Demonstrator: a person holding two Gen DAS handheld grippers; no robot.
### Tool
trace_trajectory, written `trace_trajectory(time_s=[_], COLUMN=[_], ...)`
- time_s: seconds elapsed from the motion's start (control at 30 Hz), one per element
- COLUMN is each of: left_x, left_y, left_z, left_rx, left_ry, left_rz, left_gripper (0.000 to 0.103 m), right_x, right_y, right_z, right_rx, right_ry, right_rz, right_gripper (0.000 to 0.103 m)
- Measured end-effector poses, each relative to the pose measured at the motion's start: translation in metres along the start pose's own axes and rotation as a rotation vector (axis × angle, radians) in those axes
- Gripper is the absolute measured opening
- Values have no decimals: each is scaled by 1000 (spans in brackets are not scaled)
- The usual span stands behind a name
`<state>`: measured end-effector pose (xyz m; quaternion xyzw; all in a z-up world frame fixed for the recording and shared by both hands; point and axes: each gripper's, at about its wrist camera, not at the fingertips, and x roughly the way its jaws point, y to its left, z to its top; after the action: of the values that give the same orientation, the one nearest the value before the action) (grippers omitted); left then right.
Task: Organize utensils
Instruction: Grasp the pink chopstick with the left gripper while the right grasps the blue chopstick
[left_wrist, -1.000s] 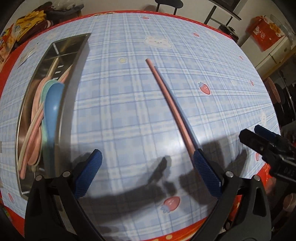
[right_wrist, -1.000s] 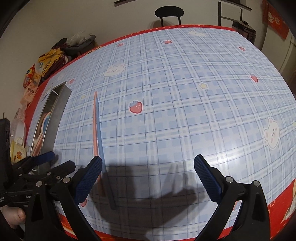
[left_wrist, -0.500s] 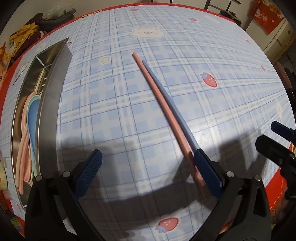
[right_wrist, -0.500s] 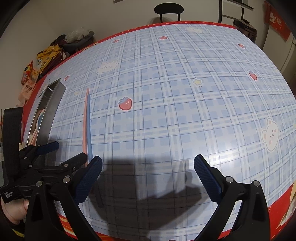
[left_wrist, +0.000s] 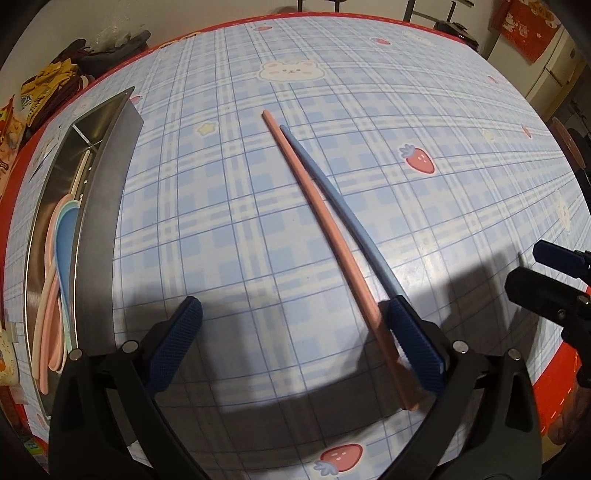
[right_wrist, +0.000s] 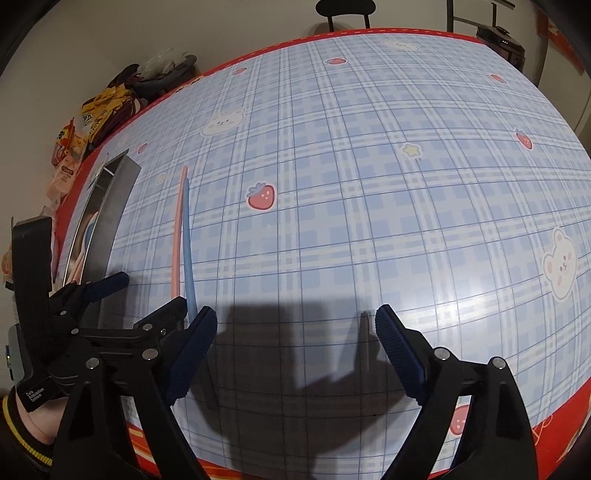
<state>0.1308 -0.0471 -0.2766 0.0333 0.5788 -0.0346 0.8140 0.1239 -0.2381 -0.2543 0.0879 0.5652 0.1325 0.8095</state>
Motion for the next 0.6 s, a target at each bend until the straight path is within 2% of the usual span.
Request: trace_trajectory(time_s=[0.2,0.3,0.37,0.4,0.43,0.47,0.5,0.6], left_x=[0,-3,-8,-12,-14,-15,-16,-19], left_y=[2,6,8,13,17,23,27,34], left_z=[-1,2,3,3,4,5,4,1], left_rx=[-3,-4,-2,-8,-20,-35,-45,-58], left_ry=[2,16,4,-9,-12,-8,-3,-9], left_rz=[-5,-18,2,2,2,-9,-24,-45], left_gripper=[98,92,73,54,29,18,11,11], right_x=[0,-1,0,1,2,3,4,9], right_y=[-2,-2,0,2,5,9,14,32], right_z=[2,1,2,3,4,5,6,8], right_rx=[12,9,5,3,-4,-12,-28,-93], right_ry=[-3,-2,-1,0,2,4,8,19], right_rz=[14,23,32,37,45,50,59,90], right_gripper=[84,80,74,73,70,66,64,52])
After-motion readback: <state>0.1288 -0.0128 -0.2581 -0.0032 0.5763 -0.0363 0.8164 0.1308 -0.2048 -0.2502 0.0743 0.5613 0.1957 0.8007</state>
